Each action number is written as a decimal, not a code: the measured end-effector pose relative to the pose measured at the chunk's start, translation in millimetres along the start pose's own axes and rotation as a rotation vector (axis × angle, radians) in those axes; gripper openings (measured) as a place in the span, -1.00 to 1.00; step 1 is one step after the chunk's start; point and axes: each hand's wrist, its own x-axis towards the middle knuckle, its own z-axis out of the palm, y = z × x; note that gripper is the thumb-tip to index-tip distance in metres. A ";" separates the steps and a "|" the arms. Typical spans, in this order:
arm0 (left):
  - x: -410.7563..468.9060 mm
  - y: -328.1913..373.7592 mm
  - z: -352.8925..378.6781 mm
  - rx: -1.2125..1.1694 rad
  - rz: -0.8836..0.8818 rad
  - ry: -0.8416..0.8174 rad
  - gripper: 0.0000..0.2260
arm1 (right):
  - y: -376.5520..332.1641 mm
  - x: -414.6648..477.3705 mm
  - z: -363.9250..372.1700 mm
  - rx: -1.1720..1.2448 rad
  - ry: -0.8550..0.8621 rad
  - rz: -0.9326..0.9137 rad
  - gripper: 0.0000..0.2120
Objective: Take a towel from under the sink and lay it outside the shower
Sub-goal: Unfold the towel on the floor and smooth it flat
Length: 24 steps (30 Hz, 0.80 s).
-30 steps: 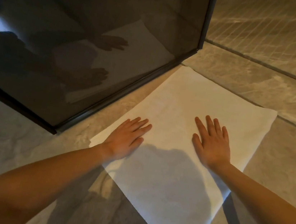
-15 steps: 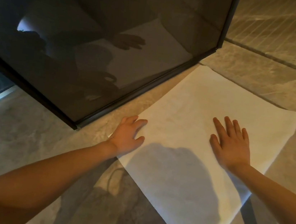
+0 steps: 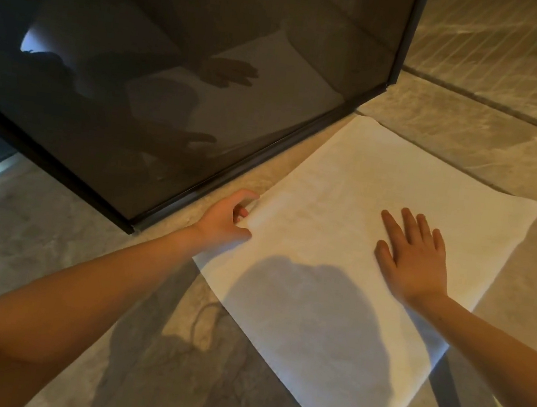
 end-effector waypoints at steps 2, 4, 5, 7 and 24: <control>1.8 0.4 -3.9 -0.045 -0.004 0.011 -0.39 | 0.0 0.4 -0.1 -0.002 0.003 -0.003 -0.37; 2.3 0.9 -5.1 -0.048 -0.012 -0.015 -0.39 | 0.6 0.6 0.1 -0.005 0.000 -0.004 -0.37; 1.7 1.2 -4.6 -0.020 -0.009 -0.028 -0.40 | 0.8 0.6 0.3 -0.008 -0.001 -0.004 -0.37; 0.2 0.6 -2.2 0.023 -0.003 -0.024 -0.45 | 1.0 0.5 0.7 -0.012 0.001 -0.002 -0.37; 2.9 23.2 -12.9 -0.216 -0.056 -0.180 -0.46 | 0.4 1.2 0.3 -0.019 -0.009 -0.002 -0.36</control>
